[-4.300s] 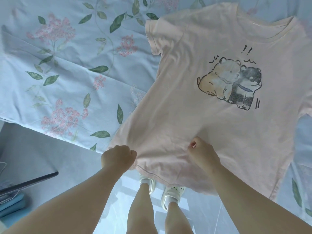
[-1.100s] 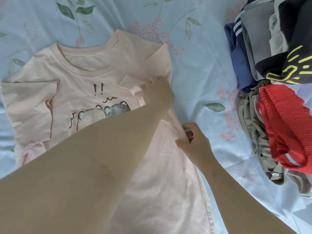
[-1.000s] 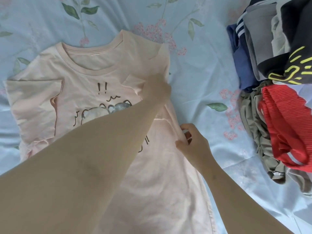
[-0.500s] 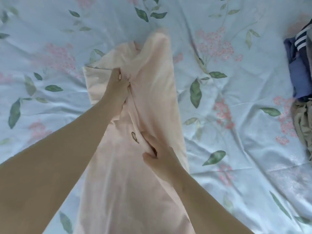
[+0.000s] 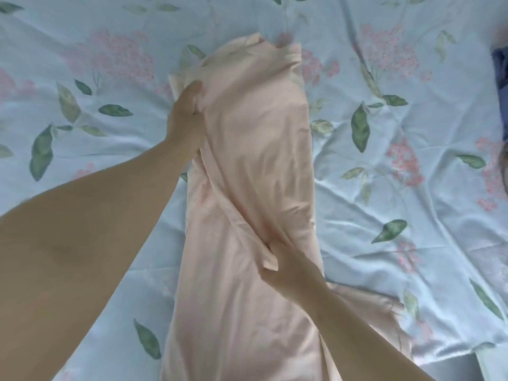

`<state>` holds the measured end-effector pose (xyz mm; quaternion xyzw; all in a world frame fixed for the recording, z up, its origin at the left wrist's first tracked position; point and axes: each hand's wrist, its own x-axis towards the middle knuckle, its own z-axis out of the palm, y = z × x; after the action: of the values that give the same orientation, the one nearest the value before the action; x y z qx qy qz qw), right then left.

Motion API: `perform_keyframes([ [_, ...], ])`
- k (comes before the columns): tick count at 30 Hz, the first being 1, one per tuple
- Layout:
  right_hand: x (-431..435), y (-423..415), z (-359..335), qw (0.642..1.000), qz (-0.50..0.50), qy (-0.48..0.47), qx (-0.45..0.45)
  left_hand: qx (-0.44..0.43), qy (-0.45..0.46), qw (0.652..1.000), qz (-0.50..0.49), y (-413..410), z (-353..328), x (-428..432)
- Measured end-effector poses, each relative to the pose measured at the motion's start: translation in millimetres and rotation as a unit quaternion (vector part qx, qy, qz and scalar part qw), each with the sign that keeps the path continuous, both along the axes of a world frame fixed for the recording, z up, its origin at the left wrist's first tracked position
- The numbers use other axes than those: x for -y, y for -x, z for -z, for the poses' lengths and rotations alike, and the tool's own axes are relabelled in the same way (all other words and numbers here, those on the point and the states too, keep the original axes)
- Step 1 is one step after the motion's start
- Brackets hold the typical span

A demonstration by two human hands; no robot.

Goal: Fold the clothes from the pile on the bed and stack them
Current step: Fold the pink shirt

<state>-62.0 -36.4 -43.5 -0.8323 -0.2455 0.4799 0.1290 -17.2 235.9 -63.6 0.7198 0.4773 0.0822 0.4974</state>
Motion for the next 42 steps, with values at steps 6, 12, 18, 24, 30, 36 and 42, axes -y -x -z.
perform_keyframes([
  [6,27,-5,-18,0.985,-0.093,0.135,0.048,-0.066,0.008,0.997,0.042,41,-2,58],
  [12,28,20,-28,0.978,-0.121,0.157,-0.065,-0.139,0.010,0.985,0.098,85,-6,117],
  [18,35,65,-32,0.980,-0.091,0.127,-0.123,-0.079,0.116,0.989,-0.052,141,-9,159],
  [24,70,96,-52,0.965,-0.227,0.121,-0.052,-0.096,0.251,0.958,-0.100,186,-18,193],
  [30,69,158,-67,0.924,0.036,0.026,-0.380,-0.082,0.155,0.975,-0.135,219,-29,186],
  [36,96,175,-29,0.976,0.165,-0.037,-0.136,-0.181,0.289,0.940,-0.012,276,-17,208],
  [42,156,141,-2,0.963,0.236,0.001,0.126,-0.135,0.182,0.968,-0.106,302,1,219],
])
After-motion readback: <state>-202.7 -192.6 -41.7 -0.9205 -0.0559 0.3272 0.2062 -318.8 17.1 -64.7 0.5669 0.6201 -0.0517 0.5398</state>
